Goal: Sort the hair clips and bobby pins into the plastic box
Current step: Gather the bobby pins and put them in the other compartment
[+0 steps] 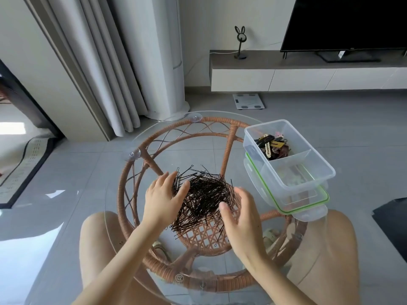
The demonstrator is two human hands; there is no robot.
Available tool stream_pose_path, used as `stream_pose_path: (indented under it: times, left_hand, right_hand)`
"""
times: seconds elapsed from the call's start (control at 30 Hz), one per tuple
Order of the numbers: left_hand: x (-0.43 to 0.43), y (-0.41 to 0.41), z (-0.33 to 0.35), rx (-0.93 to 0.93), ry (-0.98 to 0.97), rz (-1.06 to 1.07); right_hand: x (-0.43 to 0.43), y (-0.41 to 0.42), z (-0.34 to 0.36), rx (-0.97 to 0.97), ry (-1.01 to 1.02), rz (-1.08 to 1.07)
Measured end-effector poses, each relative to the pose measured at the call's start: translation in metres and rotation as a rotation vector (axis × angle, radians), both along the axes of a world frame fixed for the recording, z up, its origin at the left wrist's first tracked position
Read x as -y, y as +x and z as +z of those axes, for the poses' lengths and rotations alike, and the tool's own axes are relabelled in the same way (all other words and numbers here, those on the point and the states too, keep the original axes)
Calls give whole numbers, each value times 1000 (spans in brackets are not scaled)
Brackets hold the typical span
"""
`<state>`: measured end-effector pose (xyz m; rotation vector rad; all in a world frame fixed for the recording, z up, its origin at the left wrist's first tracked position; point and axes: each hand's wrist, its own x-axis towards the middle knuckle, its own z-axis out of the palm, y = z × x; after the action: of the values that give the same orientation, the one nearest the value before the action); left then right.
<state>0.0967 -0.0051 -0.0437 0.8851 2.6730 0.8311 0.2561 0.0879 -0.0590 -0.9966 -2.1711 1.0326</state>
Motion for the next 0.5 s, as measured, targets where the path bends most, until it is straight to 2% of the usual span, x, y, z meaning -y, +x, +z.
stream_pose_path:
  times: [0.07, 0.17, 0.23, 0.33, 0.5]
  left_hand:
    - [1, 6, 9, -60, -121, -22]
    - [-2, 14, 19, -52, -321, -126]
    - [-6, 15, 22, -42, -360, -172]
    - [-12, 13, 22, -30, -362, -179]
    - [-16, 3, 26, 38, -341, -158]
  right_hand:
    - [-1, 1, 5, 243, 260, -25]
    - [-1, -5, 4, 536, 383, 44]
    - [2, -13, 3, 542, 386, 84]
    - [6, -23, 8, 461, 253, 151]
    - [3, -23, 12, 325, 174, 130]
